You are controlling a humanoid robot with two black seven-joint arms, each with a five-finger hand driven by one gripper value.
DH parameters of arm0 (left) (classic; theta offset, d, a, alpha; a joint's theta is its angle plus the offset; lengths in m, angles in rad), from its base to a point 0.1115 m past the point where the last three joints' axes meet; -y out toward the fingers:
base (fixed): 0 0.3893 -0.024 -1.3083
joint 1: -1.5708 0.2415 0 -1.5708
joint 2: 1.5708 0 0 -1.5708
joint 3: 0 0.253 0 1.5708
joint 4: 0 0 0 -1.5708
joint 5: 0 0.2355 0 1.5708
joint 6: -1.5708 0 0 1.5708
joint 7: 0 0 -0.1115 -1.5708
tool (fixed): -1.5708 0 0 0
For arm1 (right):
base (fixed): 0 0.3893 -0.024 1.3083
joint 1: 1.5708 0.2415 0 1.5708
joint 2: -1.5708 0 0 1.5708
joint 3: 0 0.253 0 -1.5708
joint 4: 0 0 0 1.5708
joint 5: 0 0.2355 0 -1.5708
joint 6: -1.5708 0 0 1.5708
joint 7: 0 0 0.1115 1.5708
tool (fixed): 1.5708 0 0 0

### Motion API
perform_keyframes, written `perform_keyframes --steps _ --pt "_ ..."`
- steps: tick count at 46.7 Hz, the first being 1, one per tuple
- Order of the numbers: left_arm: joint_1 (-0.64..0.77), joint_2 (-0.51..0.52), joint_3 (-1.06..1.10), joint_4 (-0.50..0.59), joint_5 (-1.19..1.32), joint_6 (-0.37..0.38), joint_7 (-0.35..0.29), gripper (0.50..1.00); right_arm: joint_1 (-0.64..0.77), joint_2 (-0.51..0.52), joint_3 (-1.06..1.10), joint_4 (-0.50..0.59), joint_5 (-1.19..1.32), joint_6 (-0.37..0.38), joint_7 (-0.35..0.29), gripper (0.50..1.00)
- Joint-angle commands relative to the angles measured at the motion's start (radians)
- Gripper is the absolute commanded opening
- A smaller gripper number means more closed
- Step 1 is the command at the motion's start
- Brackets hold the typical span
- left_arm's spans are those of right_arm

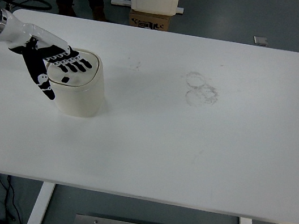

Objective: Open trash can
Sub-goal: 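Lower the left hand fingers onto the lid's edge farthest from the robot, then lift the lid edge with the left hand, flipping the lid open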

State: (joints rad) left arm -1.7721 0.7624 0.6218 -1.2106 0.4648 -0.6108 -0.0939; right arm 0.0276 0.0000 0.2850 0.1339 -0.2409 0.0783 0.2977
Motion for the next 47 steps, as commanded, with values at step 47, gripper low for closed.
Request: perform_keyframes --steps 47 --pt "-0.015 0.009 -0.056 0.055 -0.029 0.0 -0.001 1.0 0.0 0.0 -0.001 0.0 0.0 0.0 0.0 0.991"
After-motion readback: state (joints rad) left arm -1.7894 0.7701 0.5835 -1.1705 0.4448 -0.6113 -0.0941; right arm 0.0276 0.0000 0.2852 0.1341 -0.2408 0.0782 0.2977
